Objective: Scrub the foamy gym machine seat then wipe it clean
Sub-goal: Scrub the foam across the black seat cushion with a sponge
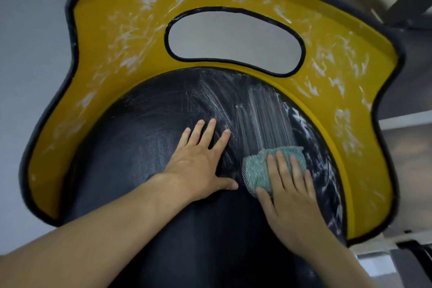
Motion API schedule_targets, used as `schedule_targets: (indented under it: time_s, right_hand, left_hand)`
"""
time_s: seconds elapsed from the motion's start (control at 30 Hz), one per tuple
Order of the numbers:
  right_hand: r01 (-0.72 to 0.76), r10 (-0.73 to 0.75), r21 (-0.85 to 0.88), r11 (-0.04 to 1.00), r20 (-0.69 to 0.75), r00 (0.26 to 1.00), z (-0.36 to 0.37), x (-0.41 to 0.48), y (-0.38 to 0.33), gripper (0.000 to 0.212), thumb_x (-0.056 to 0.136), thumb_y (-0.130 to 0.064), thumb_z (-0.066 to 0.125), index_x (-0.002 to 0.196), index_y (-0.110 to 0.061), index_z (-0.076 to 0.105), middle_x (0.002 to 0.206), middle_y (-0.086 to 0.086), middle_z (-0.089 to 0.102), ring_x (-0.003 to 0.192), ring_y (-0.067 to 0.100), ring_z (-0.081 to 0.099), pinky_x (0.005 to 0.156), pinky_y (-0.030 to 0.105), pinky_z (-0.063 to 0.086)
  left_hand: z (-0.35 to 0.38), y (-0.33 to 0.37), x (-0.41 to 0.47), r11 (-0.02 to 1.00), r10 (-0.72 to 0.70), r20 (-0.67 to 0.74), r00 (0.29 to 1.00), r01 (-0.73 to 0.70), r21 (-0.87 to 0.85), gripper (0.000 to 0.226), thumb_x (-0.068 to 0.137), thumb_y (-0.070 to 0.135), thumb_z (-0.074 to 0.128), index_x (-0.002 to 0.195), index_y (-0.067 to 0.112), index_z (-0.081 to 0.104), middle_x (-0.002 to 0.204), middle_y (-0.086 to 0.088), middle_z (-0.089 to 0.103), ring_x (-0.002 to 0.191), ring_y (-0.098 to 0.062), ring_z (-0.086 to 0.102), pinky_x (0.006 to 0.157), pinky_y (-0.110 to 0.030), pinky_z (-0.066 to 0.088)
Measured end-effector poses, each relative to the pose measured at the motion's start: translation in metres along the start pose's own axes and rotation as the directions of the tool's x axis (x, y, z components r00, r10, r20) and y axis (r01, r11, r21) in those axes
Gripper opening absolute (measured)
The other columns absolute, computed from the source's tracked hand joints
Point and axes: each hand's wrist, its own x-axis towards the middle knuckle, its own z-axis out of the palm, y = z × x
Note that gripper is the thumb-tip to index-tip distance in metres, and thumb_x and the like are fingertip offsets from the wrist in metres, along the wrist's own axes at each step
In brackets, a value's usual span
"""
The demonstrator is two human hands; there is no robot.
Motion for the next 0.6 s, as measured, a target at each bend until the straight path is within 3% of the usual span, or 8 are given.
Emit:
schedule_targets:
  time_s: [0.07,0.3,0.43,0.57,0.6]
  right_hand:
    - [-0.014,0.014,0.004,1.0,-0.024,1.0,-0.006,0.029,-0.001,0.075,0.092,-0.068,-0.009,0.156,-0.032,-0.025,0.164,-0.01,-0.028,0.149,0.012,-0.034,0.121,0.041,-0.021]
    - [-0.043,0.043,0.023,0.999,-0.002,0.999,-0.03,0.107,-0.003,0.072,0.102,-0.063,0.01,0.16,-0.029,-0.018,0.167,-0.005,-0.023,0.152,0.018,-0.027,0.123,0.045,-0.017]
    - [-0.026,0.026,0.045,0.999,-0.007,1.0,-0.014,0.034,0.0,0.075,0.099,-0.065,0.0,0.16,-0.025,-0.018,0.168,-0.003,-0.02,0.153,0.019,-0.025,0.125,0.044,-0.012]
    - [-0.03,0.03,-0.009,1.0,0.014,0.999,0.008,-0.054,-0.004,0.075,0.102,-0.06,0.015,0.163,-0.016,0.014,0.169,0.007,0.016,0.156,0.029,0.01,0.121,0.05,0.014]
    - [-0.035,0.035,-0.009,0.999,0.025,0.999,0.01,-0.057,-0.004,0.074,0.103,-0.061,0.014,0.163,-0.017,0.014,0.169,0.006,0.017,0.156,0.029,0.011,0.121,0.051,0.015]
  left_hand:
    - [0.001,0.0,-0.003,1.0,0.01,0.008,1.0,-0.011,0.007,0.116,0.081,0.085,0.047,0.156,0.032,-0.023,0.161,-0.005,-0.036,0.148,-0.026,-0.033,0.125,-0.048,-0.01]
    - [-0.001,0.002,-0.001,1.0,0.007,0.036,0.999,-0.007,0.006,0.119,0.078,0.085,0.052,0.156,0.034,-0.023,0.16,-0.004,-0.037,0.148,-0.025,-0.033,0.125,-0.047,-0.011]
    - [-0.003,0.003,-0.002,1.0,0.004,0.039,0.999,-0.004,0.009,0.118,0.079,0.085,0.05,0.155,0.035,-0.024,0.16,-0.004,-0.037,0.149,-0.025,-0.033,0.125,-0.046,-0.011]
    - [0.002,0.001,-0.004,0.999,0.028,0.035,0.999,-0.029,0.026,0.117,0.079,0.086,0.048,0.155,0.035,-0.025,0.161,-0.004,-0.036,0.149,-0.025,-0.032,0.125,-0.047,-0.01]
    - [0.003,0.001,-0.005,0.999,0.032,0.033,0.999,-0.033,0.032,0.116,0.079,0.086,0.047,0.155,0.035,-0.025,0.161,-0.004,-0.036,0.149,-0.025,-0.032,0.125,-0.047,-0.009]
